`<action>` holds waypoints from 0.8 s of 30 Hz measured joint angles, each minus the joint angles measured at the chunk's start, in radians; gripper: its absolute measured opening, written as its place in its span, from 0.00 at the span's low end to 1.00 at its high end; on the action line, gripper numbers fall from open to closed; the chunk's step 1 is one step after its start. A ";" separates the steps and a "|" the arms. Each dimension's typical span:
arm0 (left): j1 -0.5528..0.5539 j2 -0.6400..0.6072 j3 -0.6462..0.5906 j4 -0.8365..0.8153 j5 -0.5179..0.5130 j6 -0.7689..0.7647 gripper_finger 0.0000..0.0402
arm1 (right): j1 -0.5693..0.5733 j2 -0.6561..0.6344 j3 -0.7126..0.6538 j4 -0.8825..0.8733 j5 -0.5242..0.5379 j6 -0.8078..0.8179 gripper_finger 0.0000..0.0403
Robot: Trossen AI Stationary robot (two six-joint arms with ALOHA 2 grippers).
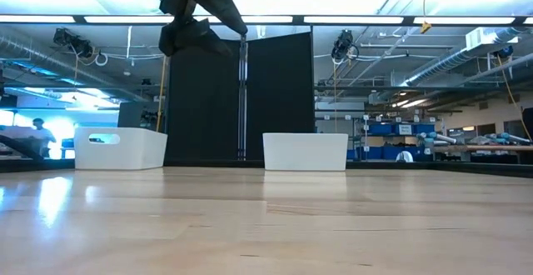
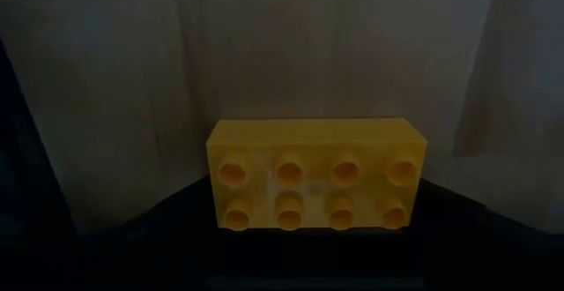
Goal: Sort blocks by size
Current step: Put the yellow 8 stud game piece into the top right white bin
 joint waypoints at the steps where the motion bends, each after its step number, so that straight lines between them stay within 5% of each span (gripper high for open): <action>1: 0.000 0.000 0.000 0.000 0.000 0.003 0.60 | -0.005 0.001 0.000 -0.006 -0.002 0.005 0.78; 11: 0.008 0.000 0.000 -0.031 -0.036 0.080 0.60 | -0.114 -0.001 0.000 -0.104 0.028 0.035 0.79; 24: 0.018 0.000 0.000 -0.029 -0.129 0.322 0.60 | -0.384 0.004 -0.006 -0.187 0.391 0.260 0.80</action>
